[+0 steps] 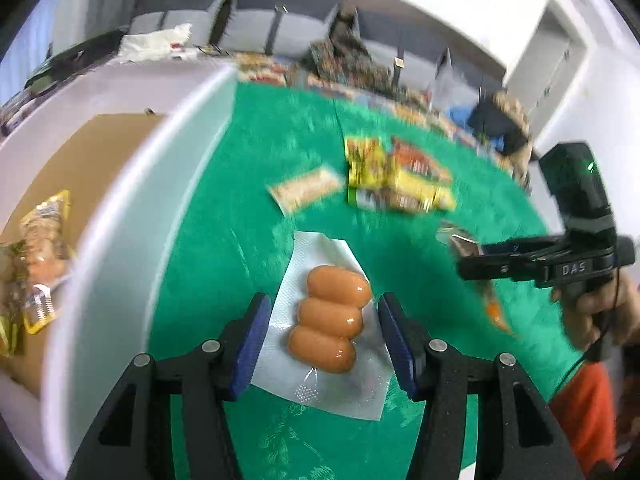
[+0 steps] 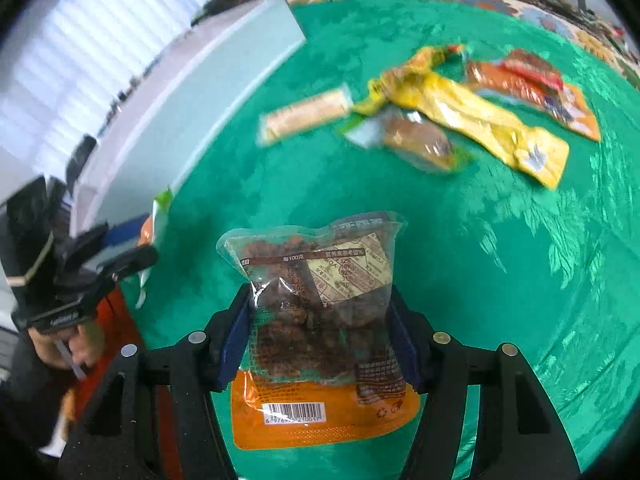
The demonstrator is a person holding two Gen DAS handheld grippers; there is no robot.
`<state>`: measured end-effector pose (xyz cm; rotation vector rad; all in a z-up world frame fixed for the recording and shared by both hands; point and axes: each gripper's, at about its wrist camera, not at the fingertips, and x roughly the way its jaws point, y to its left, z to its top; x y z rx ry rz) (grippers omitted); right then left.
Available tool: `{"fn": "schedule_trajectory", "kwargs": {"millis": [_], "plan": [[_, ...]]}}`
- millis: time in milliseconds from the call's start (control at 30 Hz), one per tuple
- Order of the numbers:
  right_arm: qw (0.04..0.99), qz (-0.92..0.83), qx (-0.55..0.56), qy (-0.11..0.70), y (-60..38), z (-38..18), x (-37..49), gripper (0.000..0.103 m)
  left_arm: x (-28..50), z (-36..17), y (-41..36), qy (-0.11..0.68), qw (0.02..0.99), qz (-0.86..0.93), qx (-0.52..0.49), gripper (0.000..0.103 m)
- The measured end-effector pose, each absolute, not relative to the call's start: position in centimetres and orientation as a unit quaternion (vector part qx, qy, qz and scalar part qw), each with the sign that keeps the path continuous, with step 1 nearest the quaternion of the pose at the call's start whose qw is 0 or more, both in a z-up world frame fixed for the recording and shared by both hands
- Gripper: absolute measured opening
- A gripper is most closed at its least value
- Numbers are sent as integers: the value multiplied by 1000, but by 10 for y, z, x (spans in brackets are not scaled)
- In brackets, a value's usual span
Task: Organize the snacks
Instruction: 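Grasp the sausage pack with the left tool while the right tool carries the meat pack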
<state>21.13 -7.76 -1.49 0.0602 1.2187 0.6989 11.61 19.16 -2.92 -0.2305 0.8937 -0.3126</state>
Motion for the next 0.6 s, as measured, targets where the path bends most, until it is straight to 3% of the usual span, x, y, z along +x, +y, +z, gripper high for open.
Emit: {"fn": "schedule_trajectory", "kwargs": {"millis": [233, 333, 433, 500, 600], "plan": [[770, 420, 78, 474, 36, 85, 220, 66, 113, 30, 299, 378, 910, -71, -158, 55], [765, 446, 88, 456, 105, 95, 219, 67, 115, 37, 348, 376, 915, -2, -144, 57], [766, 459, 92, 440, 165, 103, 219, 74, 117, 28, 385, 392, 908, 75, -124, 59], [762, 451, 94, 456, 200, 79, 216, 82, 113, 13, 407, 412, 895, 110, -127, 79], [761, 425, 72, 485, 231, 67, 211, 82, 103, -4, 423, 419, 888, 128, -141, 84]]}}
